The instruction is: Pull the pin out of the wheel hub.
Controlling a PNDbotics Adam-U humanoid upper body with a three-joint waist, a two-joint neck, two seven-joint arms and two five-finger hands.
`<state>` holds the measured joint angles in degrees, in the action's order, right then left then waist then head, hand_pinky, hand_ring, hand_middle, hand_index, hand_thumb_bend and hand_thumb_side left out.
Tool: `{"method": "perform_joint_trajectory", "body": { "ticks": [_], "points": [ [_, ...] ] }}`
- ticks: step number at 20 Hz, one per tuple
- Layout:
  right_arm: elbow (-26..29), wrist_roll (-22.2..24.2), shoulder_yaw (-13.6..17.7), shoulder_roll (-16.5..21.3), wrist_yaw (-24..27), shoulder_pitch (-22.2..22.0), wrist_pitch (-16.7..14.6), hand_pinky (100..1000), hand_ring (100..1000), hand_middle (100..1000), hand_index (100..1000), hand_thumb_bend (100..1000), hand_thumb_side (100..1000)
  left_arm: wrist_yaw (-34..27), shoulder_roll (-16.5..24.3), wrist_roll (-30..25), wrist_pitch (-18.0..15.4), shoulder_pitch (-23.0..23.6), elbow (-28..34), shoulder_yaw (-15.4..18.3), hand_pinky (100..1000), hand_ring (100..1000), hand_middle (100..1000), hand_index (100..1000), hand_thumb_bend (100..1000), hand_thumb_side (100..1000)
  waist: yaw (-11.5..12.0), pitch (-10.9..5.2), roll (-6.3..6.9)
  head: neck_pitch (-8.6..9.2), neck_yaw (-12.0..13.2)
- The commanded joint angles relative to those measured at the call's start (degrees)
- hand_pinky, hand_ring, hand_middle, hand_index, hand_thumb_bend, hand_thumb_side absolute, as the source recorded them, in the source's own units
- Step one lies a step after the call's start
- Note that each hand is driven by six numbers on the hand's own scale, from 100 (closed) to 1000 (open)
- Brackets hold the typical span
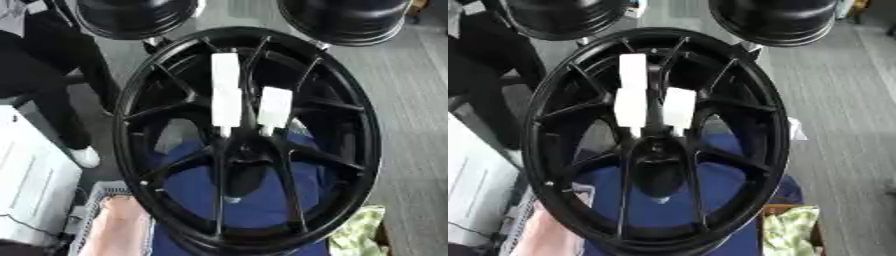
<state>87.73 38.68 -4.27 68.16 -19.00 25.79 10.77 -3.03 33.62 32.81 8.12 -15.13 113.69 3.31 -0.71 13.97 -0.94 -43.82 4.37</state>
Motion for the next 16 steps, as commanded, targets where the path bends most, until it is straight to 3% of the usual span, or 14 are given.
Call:
{"method": "perform_joint_trajectory", "body": {
  "ticks": [1,5,16],
  "points": [
    [1.4,-0.9,1.2,1.4,0.7,1.7,0.0,878,934,906,942,100,328,0.2,1.1,-0.1,0.0,-0.6,0.9,0.4,653,871,706,771,445,773,0.1,-0.27,0.39,-0.30,0.1],
    [4.7,-1.8,0.4,0.9,3.4,5.1,-0.2,875,911,895,940,100,281,0.2,1.1,-0.3,0.1,-0.8,0.9,0.3,654,871,706,771,444,773,0.2,-0.47,0.40,-0.30,0.0],
    [16.0,2.5,-7.5,-0.5,4.9,17.4,0.8,872,891,884,940,100,235,0.1,1.5,-1.2,0.3,-1.4,0.9,-0.5,654,872,706,771,447,772,0.7,-1.07,-0.05,-0.30,-0.8]
  ]
}}
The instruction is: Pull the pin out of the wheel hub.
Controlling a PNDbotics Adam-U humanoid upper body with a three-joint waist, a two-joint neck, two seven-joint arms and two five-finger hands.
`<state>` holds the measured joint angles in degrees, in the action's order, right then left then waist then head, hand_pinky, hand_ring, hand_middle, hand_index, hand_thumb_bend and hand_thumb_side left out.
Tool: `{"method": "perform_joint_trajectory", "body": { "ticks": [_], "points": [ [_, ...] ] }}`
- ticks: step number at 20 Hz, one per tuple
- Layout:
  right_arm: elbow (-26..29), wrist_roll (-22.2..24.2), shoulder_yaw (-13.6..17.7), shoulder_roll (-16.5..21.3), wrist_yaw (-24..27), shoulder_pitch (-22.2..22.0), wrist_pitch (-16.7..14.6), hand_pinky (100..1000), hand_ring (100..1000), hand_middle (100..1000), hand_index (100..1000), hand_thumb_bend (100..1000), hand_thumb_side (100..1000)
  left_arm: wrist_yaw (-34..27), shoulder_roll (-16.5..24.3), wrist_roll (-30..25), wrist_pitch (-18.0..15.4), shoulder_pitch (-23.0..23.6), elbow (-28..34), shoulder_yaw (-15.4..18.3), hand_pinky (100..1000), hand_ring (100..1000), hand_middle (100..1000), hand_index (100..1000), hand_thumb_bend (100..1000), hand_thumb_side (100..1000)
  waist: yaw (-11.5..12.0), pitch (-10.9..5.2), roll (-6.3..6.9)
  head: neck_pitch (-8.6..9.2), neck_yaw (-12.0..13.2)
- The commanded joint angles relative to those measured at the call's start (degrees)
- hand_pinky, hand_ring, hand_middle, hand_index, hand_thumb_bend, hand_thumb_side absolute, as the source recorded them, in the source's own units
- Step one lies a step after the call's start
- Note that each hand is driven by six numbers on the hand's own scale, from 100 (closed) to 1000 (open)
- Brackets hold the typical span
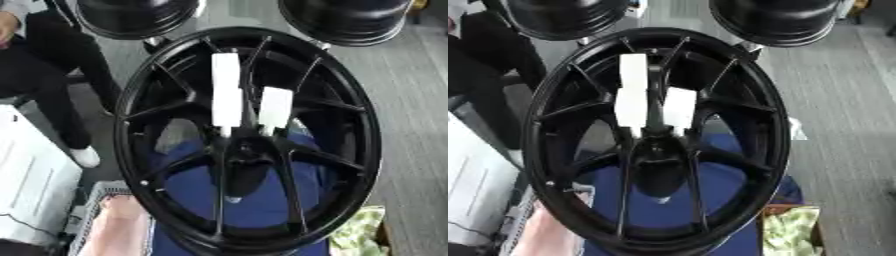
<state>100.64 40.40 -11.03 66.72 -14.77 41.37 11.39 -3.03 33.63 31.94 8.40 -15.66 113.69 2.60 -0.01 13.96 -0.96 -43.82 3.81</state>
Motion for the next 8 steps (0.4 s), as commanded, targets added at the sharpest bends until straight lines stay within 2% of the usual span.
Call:
{"method": "perform_joint_trajectory", "body": {
  "ticks": [1,8],
  "points": [
    [4.5,1.2,-1.3,0.9,1.1,2.4,0.3,872,891,885,940,100,236,0.1,1.6,-0.4,0.0,-0.9,0.9,0.1,654,872,707,771,447,771,0.0,-1.09,-0.05,-0.30,-0.2],
    [12.9,4.0,-4.0,1.2,3.8,4.6,1.5,871,897,885,941,100,280,0.1,1.8,-0.7,0.0,-0.9,0.9,-0.1,654,874,707,771,448,770,0.1,-1.53,-0.33,-0.30,-0.4]
  ]
}}
